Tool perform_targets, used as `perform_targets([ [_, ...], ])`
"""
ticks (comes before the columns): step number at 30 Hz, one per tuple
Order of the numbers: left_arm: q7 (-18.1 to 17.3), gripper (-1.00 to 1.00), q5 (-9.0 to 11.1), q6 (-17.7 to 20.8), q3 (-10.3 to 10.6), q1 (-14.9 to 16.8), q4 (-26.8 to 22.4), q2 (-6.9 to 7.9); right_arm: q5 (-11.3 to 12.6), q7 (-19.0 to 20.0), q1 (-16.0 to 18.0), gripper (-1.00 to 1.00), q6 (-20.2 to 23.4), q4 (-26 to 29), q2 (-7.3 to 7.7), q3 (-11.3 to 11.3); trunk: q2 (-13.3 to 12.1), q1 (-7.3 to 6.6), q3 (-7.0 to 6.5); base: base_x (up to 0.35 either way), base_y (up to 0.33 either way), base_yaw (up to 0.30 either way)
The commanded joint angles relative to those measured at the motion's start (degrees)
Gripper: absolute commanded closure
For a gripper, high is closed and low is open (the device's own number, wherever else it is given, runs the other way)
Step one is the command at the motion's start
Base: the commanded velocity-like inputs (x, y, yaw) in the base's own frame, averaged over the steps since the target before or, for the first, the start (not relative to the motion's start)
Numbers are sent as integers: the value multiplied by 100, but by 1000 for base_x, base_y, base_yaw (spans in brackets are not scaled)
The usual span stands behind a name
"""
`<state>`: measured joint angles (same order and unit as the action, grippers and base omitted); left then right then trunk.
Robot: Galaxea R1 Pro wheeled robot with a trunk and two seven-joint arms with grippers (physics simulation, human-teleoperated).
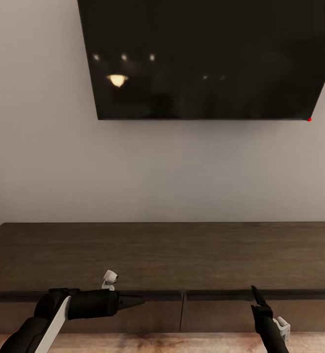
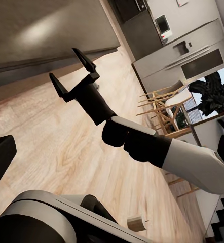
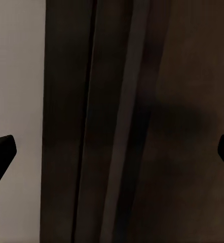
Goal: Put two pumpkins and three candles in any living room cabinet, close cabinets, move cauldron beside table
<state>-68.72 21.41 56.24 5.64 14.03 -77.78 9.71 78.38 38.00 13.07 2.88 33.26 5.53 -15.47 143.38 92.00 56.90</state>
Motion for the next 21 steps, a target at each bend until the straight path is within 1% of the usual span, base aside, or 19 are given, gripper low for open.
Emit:
perform_targets([
  [1, -1, -100, 21, 37, 7, 3, 0, 4, 56, 24, 3, -100, 30, -4, 0, 1, 2, -1, 5, 0, 0, 0],
  [14, -1, -100, 21, 37, 14, 3, 0, 4, 69, 25, 2, -100, 36, -4, 0, 1, 2, -1, 5, 0, 0, 0],
  [21, 1, -100, 19, 37, 31, 3, 0, -31, 84, 26, 1, -100, 15, -8, 0, 1, 2, -1, 5, 0, 0, 0],
])
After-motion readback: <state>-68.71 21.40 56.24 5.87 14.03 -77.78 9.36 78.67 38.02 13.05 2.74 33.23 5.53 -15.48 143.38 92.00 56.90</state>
